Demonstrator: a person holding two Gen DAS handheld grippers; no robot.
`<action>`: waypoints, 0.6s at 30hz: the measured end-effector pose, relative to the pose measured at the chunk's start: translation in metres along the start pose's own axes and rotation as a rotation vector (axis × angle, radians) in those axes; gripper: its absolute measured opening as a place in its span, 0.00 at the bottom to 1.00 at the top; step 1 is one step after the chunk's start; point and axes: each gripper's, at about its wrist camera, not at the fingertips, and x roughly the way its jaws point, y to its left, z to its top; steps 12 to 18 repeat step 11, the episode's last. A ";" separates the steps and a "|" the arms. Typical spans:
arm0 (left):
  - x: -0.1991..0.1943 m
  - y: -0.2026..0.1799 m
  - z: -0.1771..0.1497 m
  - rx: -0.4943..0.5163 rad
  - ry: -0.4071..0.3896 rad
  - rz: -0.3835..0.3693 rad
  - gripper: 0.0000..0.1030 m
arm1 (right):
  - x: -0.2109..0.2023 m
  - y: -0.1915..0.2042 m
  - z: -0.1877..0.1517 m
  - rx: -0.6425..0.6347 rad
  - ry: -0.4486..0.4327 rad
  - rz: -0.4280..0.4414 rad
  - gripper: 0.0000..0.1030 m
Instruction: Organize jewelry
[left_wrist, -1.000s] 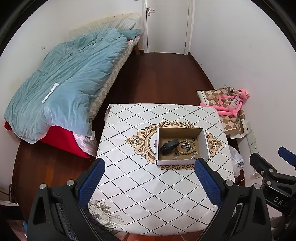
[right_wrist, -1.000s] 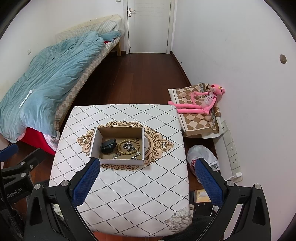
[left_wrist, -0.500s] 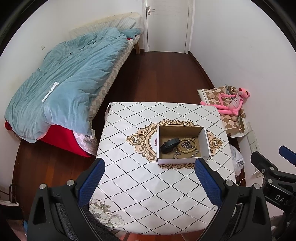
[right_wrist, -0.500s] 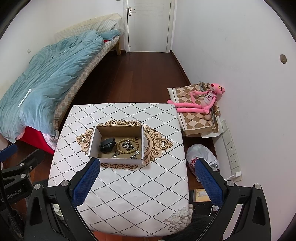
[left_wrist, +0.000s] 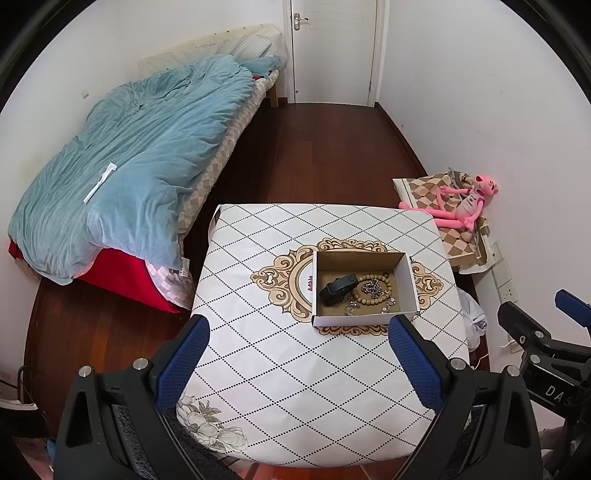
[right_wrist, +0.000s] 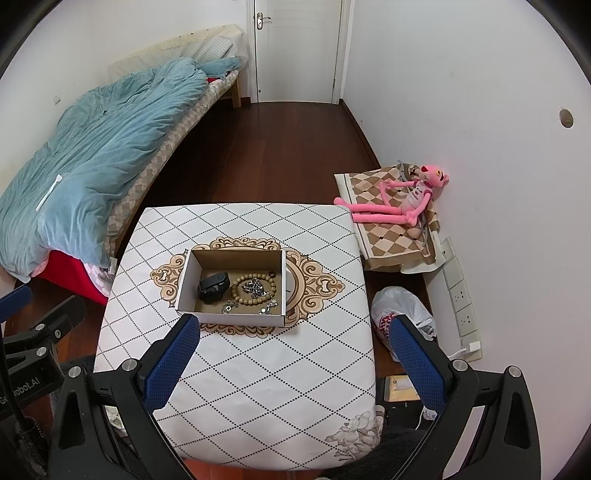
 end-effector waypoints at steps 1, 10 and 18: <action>0.000 0.000 0.000 0.000 0.000 0.000 0.96 | 0.000 0.000 0.000 0.000 0.000 0.000 1.00; -0.003 -0.001 -0.002 0.010 -0.007 0.004 0.96 | 0.001 -0.001 -0.001 0.000 0.004 0.000 1.00; -0.003 -0.001 -0.002 0.009 -0.006 0.003 0.96 | 0.001 -0.001 -0.001 0.001 0.005 0.000 1.00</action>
